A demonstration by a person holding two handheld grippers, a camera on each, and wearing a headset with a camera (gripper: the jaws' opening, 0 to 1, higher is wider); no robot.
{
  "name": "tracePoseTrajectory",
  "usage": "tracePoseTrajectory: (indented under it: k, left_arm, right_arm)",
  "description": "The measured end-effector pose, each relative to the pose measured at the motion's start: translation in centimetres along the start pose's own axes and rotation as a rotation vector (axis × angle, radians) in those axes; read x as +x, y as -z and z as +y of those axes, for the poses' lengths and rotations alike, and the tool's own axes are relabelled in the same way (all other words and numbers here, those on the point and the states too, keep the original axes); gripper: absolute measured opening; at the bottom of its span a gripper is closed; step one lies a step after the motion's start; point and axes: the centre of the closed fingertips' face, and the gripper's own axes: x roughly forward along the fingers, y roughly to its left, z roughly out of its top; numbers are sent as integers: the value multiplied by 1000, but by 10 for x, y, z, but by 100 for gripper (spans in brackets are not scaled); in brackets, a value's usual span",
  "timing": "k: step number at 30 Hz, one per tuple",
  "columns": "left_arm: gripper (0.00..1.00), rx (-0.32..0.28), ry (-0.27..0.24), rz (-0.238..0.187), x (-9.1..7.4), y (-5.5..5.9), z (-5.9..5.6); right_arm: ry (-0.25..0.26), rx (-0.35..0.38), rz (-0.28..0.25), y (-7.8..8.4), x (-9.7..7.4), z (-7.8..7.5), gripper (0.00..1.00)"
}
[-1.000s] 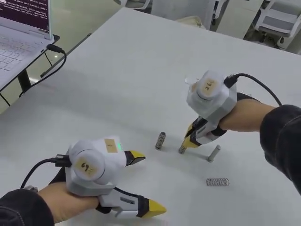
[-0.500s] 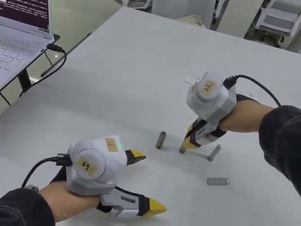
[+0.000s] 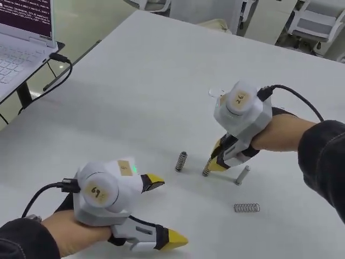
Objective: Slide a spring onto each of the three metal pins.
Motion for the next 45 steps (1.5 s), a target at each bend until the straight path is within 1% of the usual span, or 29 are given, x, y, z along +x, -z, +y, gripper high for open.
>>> tracePoseTrajectory:
  k: [5, 12, 18, 21, 26, 31, 35, 39, 45]
  left_arm:
    - [67, 7, 5, 1, 1, -2, -3]
    - [66, 14, 11, 9, 2, -3, -5]
    - [66, 25, 17, 8, 3, -8, -9]
    - [66, 31, 23, 8, 4, -10, -11]
    - [66, 40, 30, 8, 6, -12, -12]
    - [65, 50, 37, 9, 8, -15, -12]
    - [65, 59, 45, 9, 10, -18, -13]
    - [65, 66, 52, 10, 12, -20, -14]
    - [64, 77, 65, 13, 16, -25, -15]
  right_arm:
    - [18, 8, -26, -3, -10, -2, 17]
    - [38, 17, -57, -5, -24, -2, 17]
    - [53, 23, -78, -2, -35, 1, 17]
    - [51, 47, -103, -3, -41, 4, 17]
    - [67, 58, -119, 1, -52, 8, 18]
    - [81, 72, -135, 6, -63, 15, 18]
    - [96, 88, -139, 15, -68, 19, 19]
    - [102, 117, -165, 22, -71, 24, 19]
    - [119, 153, -175, 38, -74, 34, 20]
